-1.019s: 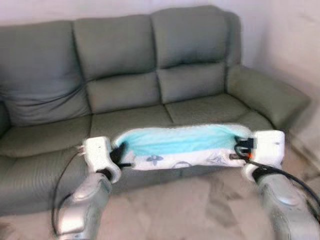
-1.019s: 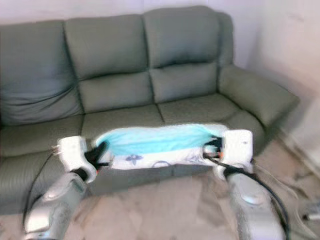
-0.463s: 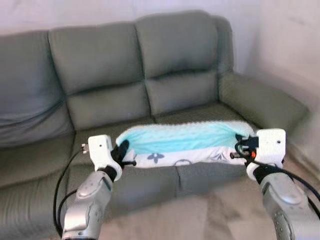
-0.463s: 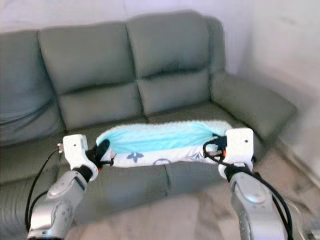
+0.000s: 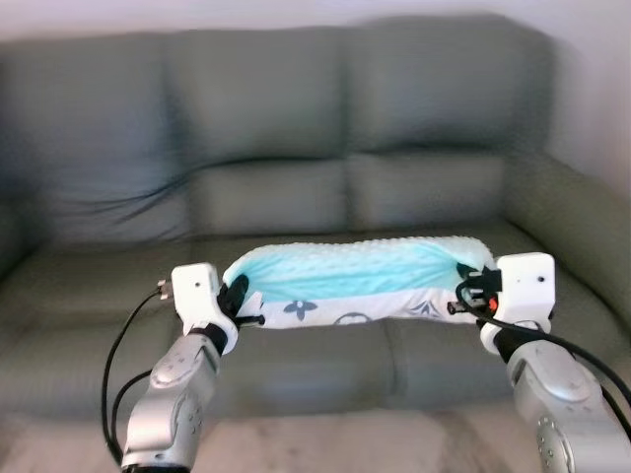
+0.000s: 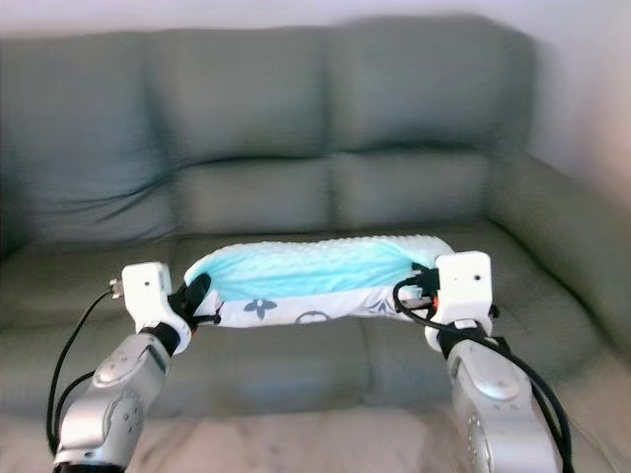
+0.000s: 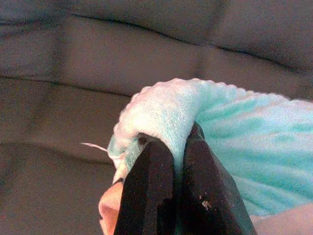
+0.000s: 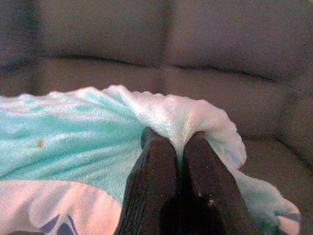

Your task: Move the pillow to the sofa

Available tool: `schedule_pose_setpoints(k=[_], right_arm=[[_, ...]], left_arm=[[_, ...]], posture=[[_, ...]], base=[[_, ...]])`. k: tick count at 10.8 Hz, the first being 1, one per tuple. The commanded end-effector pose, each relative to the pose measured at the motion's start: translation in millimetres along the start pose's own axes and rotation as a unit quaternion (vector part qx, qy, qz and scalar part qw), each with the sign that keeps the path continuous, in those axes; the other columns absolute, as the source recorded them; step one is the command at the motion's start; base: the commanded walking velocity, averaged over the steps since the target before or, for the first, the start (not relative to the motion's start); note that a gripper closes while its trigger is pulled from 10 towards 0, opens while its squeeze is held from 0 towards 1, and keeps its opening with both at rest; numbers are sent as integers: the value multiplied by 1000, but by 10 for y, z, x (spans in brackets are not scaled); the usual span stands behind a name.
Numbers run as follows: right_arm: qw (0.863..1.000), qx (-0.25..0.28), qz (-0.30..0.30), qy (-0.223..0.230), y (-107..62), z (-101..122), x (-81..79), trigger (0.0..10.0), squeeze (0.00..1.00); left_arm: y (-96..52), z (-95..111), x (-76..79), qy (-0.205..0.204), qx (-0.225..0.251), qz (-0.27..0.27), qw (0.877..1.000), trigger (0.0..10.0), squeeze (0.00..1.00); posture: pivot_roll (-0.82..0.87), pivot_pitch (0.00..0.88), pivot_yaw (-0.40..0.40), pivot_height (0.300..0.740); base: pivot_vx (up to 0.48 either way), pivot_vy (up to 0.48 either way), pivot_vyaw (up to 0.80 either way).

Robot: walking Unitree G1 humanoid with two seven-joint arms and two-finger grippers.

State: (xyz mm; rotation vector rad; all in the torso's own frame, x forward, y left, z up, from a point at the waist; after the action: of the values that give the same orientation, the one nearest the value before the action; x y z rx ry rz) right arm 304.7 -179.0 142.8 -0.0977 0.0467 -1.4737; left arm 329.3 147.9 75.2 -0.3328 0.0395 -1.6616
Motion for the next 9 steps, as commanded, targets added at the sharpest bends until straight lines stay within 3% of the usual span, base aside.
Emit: schedule_pose_setpoints(k=[1, 3, 6, 9], right_arm=[[1000, 16, -14, -4, -20, 74, 61, 10000, 0], [1000, 17, -15, -1, -19, 66, 65, 10000, 0], [1000, 19, -15, 2, -3, 67, 51, 10000, 0], [1000, 19, -15, 5, -20, 52, 46, 10000, 0]], left_arm=[[11, 52, -79, 12, 13, 21, 1000, 10000, 0], [19, 79, -98, 25, 20, 26, 999, 10000, 0], [10, 133, -61, -1, 31, -4, 1000, 10000, 0], [-9, 118, -48, -3, 30, -11, 999, 10000, 0]], posture=[[-232, 0, 24, 740], [-229, 0, 27, 740], [-226, 0, 31, 740], [-225, 0, 35, 740]], base=[[0, 0, 0], [0, 0, 0], [0, 0, 0], [381, 0, 0]])
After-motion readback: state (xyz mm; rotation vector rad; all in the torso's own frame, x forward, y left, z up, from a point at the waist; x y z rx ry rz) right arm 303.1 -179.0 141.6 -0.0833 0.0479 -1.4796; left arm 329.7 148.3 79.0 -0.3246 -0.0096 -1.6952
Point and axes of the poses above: a point about 5 cm out from each wrist's last joint towards the gripper, its own y axis pointing out of the wrist towards the gripper, its own z axis along the axis of the wrist's last joint, x = y × z, the point moved 5 cm from there along y, pointing out of the wrist towards the gripper, and after that the axes turned 4 degrees about y, right-handed, at the moved point
